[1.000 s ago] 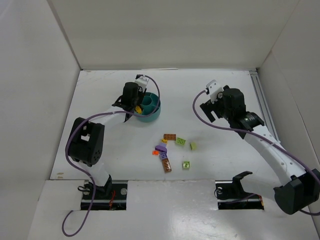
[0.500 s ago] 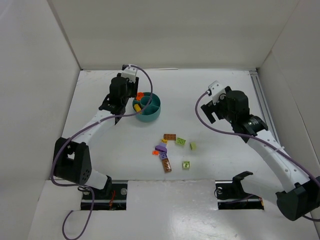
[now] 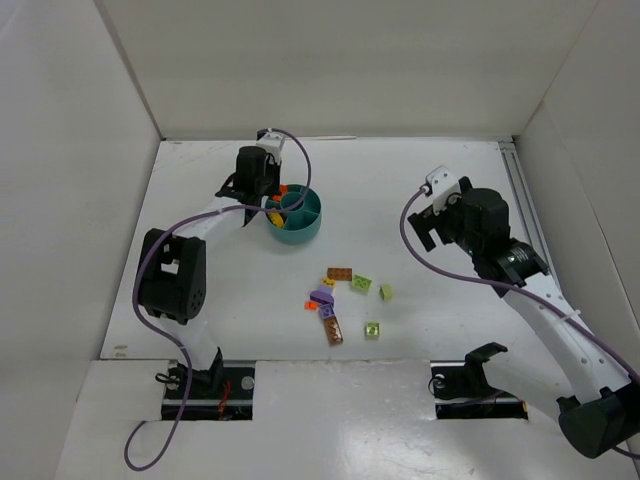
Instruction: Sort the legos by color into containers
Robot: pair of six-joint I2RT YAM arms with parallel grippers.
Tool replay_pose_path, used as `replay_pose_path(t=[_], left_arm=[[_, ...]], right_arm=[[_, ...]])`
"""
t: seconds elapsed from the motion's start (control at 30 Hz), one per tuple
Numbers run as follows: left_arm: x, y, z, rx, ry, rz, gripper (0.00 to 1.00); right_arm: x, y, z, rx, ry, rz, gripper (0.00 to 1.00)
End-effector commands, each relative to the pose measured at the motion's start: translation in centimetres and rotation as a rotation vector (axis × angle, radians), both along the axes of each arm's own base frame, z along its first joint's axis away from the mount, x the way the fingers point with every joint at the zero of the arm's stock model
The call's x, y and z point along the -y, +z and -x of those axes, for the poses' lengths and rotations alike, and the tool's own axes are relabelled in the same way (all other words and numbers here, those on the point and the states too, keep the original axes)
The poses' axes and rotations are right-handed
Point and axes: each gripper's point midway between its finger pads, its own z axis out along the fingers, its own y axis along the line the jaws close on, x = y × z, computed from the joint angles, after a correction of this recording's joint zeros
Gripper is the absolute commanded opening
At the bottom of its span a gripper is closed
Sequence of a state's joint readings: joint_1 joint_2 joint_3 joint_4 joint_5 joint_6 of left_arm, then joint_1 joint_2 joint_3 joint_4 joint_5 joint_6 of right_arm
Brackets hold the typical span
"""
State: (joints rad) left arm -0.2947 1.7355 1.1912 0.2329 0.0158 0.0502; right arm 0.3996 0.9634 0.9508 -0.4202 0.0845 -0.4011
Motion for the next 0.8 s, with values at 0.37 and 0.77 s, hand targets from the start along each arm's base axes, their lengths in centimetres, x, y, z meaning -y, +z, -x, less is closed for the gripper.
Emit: replay_pose_path(t=[0.37, 0.77], left_arm=[[0.9, -0.6, 0.6, -0.035, -0.032, 0.048, 0.00], [-2.2, 11.8, 5.7, 0.145, 0.146, 0.232, 0.15]], right_arm=[[0.5, 0.4, 0.5, 0.006, -0.026, -0.010, 1.00], [-6.7, 1.4, 2.4, 0.057, 0.247, -0.002, 1.00]])
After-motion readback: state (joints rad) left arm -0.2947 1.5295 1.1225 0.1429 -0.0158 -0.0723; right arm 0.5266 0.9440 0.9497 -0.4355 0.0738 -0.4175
